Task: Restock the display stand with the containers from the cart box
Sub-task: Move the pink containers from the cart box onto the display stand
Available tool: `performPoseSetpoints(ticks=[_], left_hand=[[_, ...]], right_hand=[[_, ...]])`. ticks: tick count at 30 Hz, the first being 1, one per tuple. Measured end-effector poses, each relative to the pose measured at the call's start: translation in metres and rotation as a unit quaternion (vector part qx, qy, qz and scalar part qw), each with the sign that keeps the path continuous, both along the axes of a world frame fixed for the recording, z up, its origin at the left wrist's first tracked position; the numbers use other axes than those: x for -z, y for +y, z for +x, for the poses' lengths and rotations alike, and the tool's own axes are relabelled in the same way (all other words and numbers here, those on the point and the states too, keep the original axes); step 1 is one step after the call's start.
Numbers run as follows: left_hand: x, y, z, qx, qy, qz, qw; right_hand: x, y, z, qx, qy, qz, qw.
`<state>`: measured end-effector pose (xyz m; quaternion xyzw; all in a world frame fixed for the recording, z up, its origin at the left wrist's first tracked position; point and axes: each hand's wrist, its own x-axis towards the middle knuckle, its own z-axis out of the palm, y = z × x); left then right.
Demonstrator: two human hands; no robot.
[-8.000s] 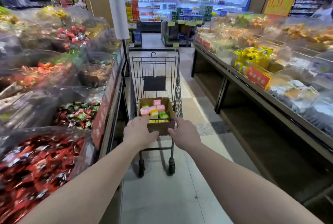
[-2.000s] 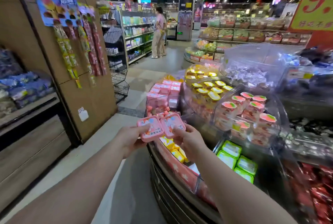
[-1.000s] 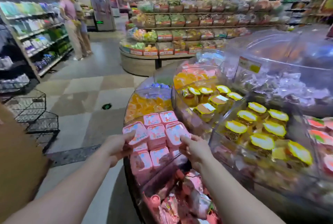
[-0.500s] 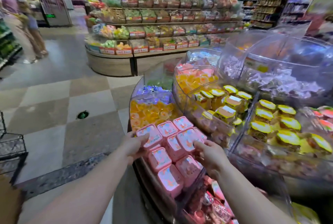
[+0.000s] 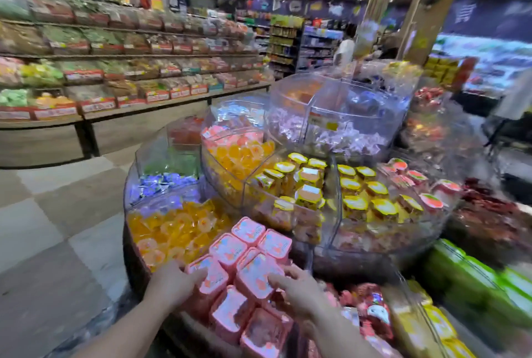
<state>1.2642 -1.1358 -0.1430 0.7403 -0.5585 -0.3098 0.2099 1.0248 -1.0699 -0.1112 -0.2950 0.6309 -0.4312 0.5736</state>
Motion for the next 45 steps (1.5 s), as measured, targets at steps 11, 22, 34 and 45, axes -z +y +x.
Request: performPoseSetpoints(ticks=[11,22,34,45], left_hand=[[0.017,-0.013,0.020,0.063,0.092,0.023,0.993],[0.021,-0.010,0.032,0.066,0.253,0.117,0.958],[0.013,-0.001,0.031,0.085,0.253,0.124,0.956],[-0.047,0.014,-0.028,0.141,0.014,-0.075,0.987]], right_hand=[[-0.007,0.040,0.049,0.102,0.001,0.046,0.994],[0.030,0.022,0.077,0.151,0.087,0.063,0.983],[0.029,0.024,0.094,0.171,0.143,0.069,0.972],[-0.020,0.053,0.038,0.148,0.231,0.002,0.962]])
